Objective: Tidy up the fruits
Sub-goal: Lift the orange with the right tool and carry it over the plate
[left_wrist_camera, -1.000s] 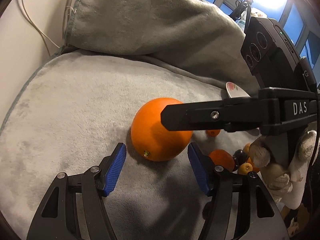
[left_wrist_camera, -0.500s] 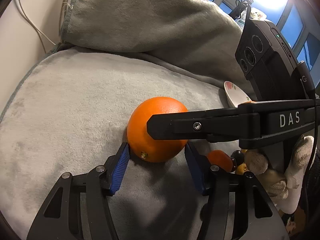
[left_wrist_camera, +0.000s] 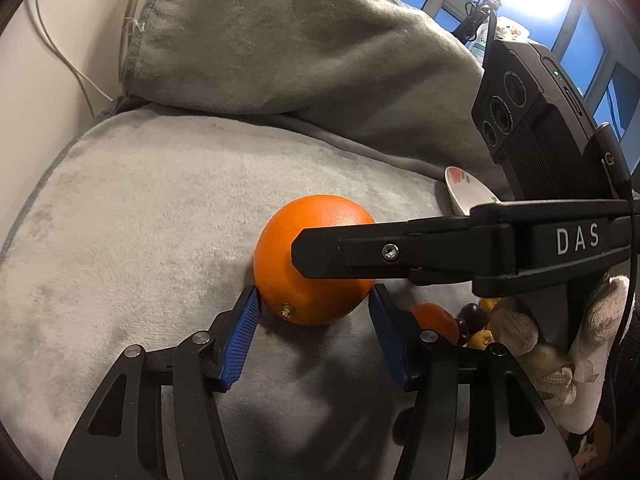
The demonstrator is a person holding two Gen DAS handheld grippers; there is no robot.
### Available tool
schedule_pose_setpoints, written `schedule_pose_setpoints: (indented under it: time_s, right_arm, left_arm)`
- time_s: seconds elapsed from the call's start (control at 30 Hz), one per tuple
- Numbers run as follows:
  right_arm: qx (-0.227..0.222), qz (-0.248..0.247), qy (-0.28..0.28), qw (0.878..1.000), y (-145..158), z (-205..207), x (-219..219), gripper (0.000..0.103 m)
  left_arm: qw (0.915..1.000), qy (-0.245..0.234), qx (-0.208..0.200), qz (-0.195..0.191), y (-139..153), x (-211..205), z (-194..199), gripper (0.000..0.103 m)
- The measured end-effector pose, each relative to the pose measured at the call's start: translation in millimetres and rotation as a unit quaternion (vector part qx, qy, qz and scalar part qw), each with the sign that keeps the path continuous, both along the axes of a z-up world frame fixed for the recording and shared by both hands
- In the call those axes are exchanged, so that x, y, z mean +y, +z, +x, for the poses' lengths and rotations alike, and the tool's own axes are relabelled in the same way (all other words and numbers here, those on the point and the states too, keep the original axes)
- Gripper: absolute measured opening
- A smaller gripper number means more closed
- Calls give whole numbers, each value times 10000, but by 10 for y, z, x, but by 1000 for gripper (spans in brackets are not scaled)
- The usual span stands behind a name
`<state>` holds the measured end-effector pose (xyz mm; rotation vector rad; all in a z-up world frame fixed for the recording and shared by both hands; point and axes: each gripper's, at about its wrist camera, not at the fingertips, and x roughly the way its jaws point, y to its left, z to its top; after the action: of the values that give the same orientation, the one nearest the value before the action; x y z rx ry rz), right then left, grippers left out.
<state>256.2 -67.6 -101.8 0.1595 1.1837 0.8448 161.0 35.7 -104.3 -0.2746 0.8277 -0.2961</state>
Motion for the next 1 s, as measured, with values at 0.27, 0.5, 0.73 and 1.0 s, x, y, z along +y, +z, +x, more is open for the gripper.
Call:
schedule_pose_setpoints:
  time_s: [0.27,0.5,0.73,1.0]
  right_arm:
    - [-159,83,-56,9998,124,-33,-135,77]
    - [-342,173,-202,9991,292,-80,-323,77]
    - [-463,293,-387,9977,432,-91,-547,77]
    - [-610,396,-645,9953,558,-126,-846,77]
  left_arm:
    - [9998,-75,-180,83,88,-117,-98,55]
    - [9991,-183,-366,129,226,-270,-170,55]
    - [9980,-284,-544,147,340,-470,-186,55]
    - [9964,-490,-672,189,487,-741,-49,55]
